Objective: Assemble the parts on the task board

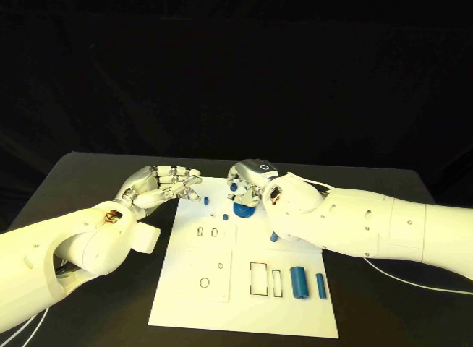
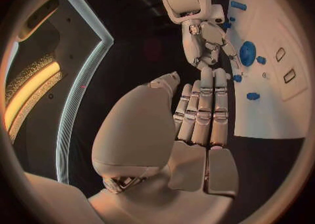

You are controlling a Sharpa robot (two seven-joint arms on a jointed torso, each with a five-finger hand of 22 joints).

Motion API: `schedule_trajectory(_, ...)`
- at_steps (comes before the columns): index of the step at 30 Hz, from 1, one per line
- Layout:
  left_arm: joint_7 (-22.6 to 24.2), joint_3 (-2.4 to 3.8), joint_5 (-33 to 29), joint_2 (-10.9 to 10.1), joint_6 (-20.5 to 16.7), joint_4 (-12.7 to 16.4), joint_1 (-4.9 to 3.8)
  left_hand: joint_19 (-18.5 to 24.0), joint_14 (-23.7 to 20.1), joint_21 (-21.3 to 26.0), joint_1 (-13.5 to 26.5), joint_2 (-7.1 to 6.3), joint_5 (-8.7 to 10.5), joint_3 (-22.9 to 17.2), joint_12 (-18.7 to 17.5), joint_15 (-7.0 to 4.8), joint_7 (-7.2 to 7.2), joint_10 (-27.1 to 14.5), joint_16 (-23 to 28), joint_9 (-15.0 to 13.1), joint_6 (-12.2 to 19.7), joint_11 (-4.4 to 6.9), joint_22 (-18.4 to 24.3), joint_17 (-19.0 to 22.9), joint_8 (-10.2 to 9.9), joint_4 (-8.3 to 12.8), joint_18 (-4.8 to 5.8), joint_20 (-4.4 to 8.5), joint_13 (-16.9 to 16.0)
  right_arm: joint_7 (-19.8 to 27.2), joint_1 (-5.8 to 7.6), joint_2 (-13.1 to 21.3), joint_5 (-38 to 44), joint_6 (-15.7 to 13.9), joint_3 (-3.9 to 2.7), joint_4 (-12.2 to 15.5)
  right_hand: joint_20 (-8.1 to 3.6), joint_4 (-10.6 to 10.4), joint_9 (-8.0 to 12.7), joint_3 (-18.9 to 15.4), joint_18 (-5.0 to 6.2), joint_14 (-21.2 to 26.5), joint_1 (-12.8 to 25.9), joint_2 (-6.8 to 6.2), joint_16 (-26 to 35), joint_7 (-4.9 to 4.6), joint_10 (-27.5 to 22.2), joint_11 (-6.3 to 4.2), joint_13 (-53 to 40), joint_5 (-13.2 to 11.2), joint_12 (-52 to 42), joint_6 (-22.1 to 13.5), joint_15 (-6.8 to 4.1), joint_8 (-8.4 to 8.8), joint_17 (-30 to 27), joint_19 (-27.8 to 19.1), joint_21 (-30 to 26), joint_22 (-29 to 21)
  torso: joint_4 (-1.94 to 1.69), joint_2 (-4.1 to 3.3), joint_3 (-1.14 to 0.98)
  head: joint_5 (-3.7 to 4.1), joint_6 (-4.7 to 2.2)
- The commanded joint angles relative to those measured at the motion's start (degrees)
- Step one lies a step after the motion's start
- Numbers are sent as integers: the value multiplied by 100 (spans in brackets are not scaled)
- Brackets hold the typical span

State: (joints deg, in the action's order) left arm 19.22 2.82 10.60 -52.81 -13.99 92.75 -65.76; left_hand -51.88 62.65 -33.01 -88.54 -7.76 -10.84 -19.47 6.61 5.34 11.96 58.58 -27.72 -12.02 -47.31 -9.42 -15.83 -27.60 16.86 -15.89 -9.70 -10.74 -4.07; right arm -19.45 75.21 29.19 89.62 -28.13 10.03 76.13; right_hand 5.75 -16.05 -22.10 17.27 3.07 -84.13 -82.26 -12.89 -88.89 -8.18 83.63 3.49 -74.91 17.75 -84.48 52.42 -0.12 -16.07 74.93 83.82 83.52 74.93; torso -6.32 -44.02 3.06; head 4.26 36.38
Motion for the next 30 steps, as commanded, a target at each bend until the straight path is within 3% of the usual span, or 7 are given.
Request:
schedule_trajectory(1, 24, 4, -11, 8, 97, 5, -7, 34, -44, -20, 54, 16, 32, -30, -36, 8, 160, 3, -24, -5, 42, -23, -8, -5, 14, 0, -54, -11, -5, 1, -11, 44, 86, 41, 3, 64, -1, -9, 7, 29, -109, -522, 28, -2, -30, -17, 48, 11, -731, 26, -3, 22, -30, 22, 1207, 132, 15, 818, -1, 1, -5, -16, -14)
schedule_trajectory(8, 23, 4, -10, 2, 106, 2, -7, 34, -44, -20, 54, 16, 32, -30, -36, 8, 160, 3, -24, -5, 42, -23, -8, -5, 14, 0, -54, -11, -5, 17, -26, 292, 37, -29, 3, 334, 0, -18, 11, 42, -106, -520, 64, -23, -27, -26, 47, 19, -732, 21, -1, 0, -25, 42, 1197, 124, 4, 808, 7, 4, -4, -30, -25)
schedule_trajectory(16, 23, 4, -10, -25, 104, 8, -6, 34, -44, -20, 54, 16, 32, -30, -36, 8, 160, 3, -24, -5, 42, -23, -8, -5, 14, 0, -54, -11, -5, 183, -37, 668, -517, 233, 3, 644, 28, -22, 46, 46, -92, -514, 203, -124, -21, -83, 12, 70, -702, 13, 31, -189, 16, 188, 1174, 87, -51, 762, 21, 2, -9, -48, -41)
schedule_trajectory(20, 23, 4, -10, -33, 107, 13, -6, 34, -44, -20, 54, 16, 32, -30, -36, 8, 160, 3, -24, -5, 42, -23, -8, -5, 14, 0, -54, -11, -5, 301, -56, 764, -748, 380, 4, 708, 68, -24, 66, -83, -87, -513, 303, -183, -19, -134, -20, 120, -678, 6, 55, -358, 60, 302, 1170, 72, -74, 748, 23, 0, -10, -57, -41)
schedule_trajectory(30, 15, 4, -10, -28, 118, 11, -6, 34, -44, -20, 54, 16, 32, -30, -36, 8, 160, 3, -24, -5, 42, -23, -8, -5, 14, 0, -54, -11, -5, 486, -86, 810, -1401, 694, 5, 648, 104, -20, 72, -308, -87, -519, 301, -141, -28, -172, -45, 157, -667, 17, 70, -463, 95, 381, 1198, 74, -76, 756, 2, -3, -6, -41, -43)
